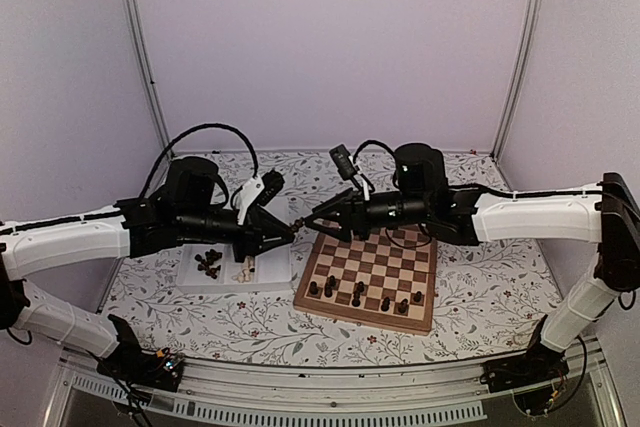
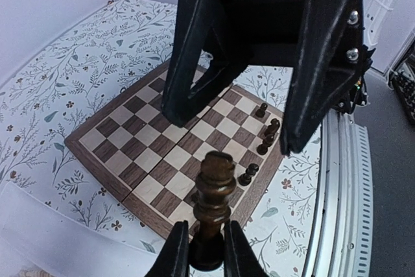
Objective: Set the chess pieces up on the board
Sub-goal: Place the chess piece on the chessboard.
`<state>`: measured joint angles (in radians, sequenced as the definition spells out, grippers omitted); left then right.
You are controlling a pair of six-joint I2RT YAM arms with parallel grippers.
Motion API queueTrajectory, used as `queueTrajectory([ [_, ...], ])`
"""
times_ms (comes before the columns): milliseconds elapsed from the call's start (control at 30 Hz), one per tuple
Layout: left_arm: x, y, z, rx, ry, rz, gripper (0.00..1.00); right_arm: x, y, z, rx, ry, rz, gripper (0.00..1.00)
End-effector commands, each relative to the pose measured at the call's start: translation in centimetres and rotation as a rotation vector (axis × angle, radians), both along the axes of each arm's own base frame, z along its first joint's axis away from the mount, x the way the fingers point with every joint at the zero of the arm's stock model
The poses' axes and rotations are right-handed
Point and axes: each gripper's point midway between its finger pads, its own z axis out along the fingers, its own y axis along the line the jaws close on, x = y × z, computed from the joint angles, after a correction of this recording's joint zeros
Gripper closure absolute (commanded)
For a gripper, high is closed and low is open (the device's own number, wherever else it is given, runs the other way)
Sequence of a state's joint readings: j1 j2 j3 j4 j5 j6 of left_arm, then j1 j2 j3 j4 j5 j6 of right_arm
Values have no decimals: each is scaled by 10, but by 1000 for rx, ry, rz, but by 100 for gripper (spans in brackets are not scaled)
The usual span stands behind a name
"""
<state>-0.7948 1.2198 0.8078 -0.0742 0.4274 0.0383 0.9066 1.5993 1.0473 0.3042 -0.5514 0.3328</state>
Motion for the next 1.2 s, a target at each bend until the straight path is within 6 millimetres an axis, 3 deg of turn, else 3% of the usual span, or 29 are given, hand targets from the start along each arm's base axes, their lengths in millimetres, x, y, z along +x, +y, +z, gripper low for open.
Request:
queueTrajectory([
  [0,-5,-12,14,-36,-29,-48,98,-1,11,12,55,12,49,42],
  [167,-6,-13,13,-40,-27,-53,98,-1,19,5,53,42,73,46],
  [767,-4,-14,9,-37,-8,-43,93,-10,29,-4,68,84,149,84],
  [833,-3,-13,9,-35,-10,-39,89,-9,29,-7,62,86,140,87],
  [1000,4,-7,4,-5,-22,14,63,2,19,-8,23,43,44,90],
  [1167,7,3,11,-2,-79,60,51,9,-4,-17,-84,-26,-57,91],
])
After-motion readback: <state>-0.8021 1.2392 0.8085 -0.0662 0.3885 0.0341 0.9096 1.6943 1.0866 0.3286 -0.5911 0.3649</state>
